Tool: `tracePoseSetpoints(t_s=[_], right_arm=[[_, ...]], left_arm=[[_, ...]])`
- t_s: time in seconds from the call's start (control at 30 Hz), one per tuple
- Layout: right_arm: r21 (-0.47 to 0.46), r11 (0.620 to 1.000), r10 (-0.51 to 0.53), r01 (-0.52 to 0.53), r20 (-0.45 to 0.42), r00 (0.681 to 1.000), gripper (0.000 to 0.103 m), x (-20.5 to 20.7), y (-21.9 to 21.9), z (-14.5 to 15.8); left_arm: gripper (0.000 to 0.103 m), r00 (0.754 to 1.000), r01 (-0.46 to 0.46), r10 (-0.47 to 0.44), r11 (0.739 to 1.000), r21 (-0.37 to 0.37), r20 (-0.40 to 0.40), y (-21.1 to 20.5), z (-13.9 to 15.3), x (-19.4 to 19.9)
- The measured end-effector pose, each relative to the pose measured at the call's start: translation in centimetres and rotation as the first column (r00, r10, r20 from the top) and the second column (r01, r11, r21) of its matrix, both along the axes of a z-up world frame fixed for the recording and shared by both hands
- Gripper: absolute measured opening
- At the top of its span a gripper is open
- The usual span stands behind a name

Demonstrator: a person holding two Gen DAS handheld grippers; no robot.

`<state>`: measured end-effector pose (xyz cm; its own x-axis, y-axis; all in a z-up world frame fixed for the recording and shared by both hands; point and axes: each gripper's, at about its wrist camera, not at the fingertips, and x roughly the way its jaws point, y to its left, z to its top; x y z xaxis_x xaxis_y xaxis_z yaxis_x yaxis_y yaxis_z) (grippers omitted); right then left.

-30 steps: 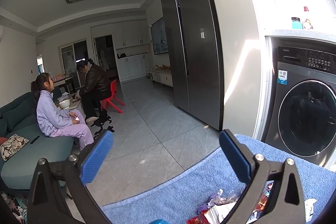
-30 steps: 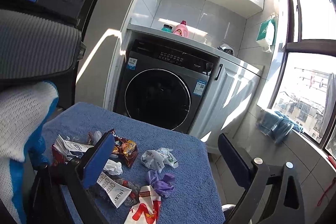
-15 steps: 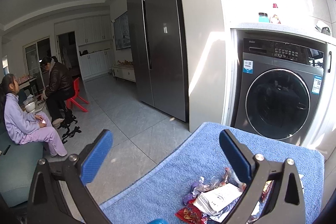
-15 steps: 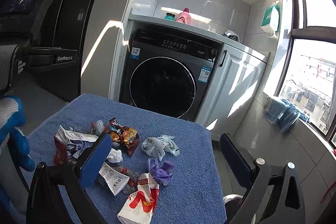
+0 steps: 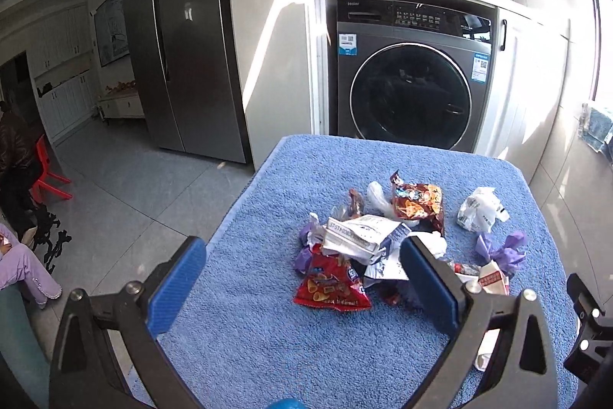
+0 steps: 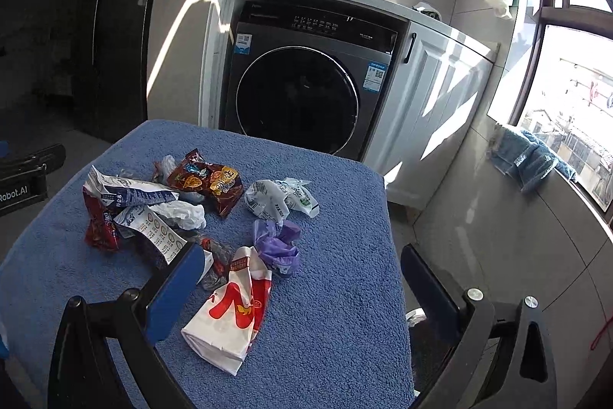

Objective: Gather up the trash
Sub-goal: 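Grasp the white milk carton with the left tool while the right tool grasps the red-and-white paper bag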

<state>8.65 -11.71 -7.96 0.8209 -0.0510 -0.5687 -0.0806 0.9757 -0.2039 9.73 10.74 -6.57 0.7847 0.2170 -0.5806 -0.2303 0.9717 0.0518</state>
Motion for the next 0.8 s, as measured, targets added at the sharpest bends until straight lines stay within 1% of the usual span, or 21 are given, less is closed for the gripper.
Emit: tracePoseSetpoints(t_s=[0.2,0.33,0.47,0.53,0.63,0.73,0.8], right_arm=[[0.003,1.0,-0.01,0.01,-0.023,1.0,0.103,-0.3,-1.1,-0.6],[0.008,1.0,-0.005,0.005,-0.027,1.0,0.103,-0.3,-1.5,-0.7],[0.066,0.997,0.033,-0.031,-0.03,0.999,0.103,-0.1,-2.5,-0.7],[0.115,0.992,0.056,-0.049,-0.058,0.997,0.103,0.4,-3.4,-1.2],[0.177,0.983,0.079,-0.053,-0.138,0.987,0.103,1.5,-4.6,-2.8],[0.245,0.966,0.136,-0.078,-0.233,0.963,0.103,2.3,-5.0,-4.9],[0.3,0.948,0.19,-0.105,-0.27,0.944,0.103,2.5,-4.8,-6.1]], left_arm=[[0.102,0.998,0.037,-0.038,0.999,-0.017,-0.047,0.2,-1.7,-1.0],[0.102,0.995,0.05,-0.051,0.999,-0.011,-0.083,0.2,-2.5,-1.1],[0.102,0.988,0.082,-0.086,0.996,-0.041,-0.128,0.9,-3.3,-1.2],[0.102,0.984,0.085,-0.092,0.995,-0.049,-0.151,1.5,-3.9,-1.2],[0.102,0.978,0.093,-0.109,0.991,-0.091,-0.18,2.6,-5.0,-1.2],[0.102,0.968,0.114,-0.142,0.984,-0.138,-0.207,3.4,-6.0,-0.7],[0.102,0.961,0.142,-0.178,0.974,-0.174,-0.214,3.6,-6.3,0.0]])
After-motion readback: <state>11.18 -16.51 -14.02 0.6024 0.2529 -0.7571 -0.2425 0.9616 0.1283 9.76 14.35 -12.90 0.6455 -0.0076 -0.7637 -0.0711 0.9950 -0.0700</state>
